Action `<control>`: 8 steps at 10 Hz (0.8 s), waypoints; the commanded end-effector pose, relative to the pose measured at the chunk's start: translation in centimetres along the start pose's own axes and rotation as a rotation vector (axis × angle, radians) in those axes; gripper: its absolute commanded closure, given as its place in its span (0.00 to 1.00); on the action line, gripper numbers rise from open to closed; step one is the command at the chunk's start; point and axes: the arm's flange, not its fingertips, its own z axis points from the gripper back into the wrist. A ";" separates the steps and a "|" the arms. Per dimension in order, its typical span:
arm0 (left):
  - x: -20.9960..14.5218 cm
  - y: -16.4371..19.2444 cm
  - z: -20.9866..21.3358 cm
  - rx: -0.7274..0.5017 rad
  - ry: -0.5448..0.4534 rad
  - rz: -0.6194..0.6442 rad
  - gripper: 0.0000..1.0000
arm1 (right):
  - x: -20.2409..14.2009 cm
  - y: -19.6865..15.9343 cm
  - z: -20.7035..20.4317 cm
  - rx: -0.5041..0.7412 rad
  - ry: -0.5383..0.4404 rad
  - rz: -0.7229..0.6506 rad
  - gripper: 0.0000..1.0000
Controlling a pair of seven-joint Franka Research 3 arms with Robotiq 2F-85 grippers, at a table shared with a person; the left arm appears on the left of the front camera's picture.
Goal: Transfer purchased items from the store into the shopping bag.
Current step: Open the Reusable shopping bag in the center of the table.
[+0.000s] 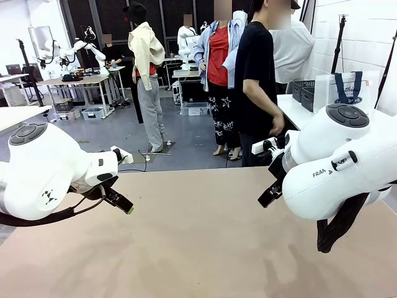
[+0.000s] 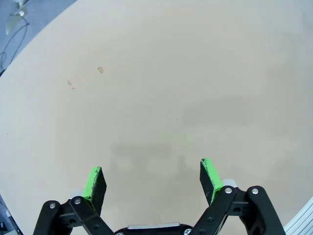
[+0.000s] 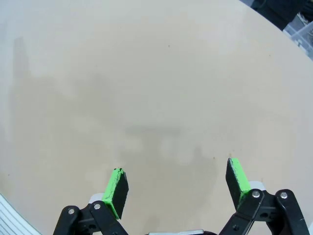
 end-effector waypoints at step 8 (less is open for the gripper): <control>-0.1 0.1 0.0 0.000 0.000 0.003 0.00 | 0.0 0.0 0.0 0.000 0.000 0.000 0.00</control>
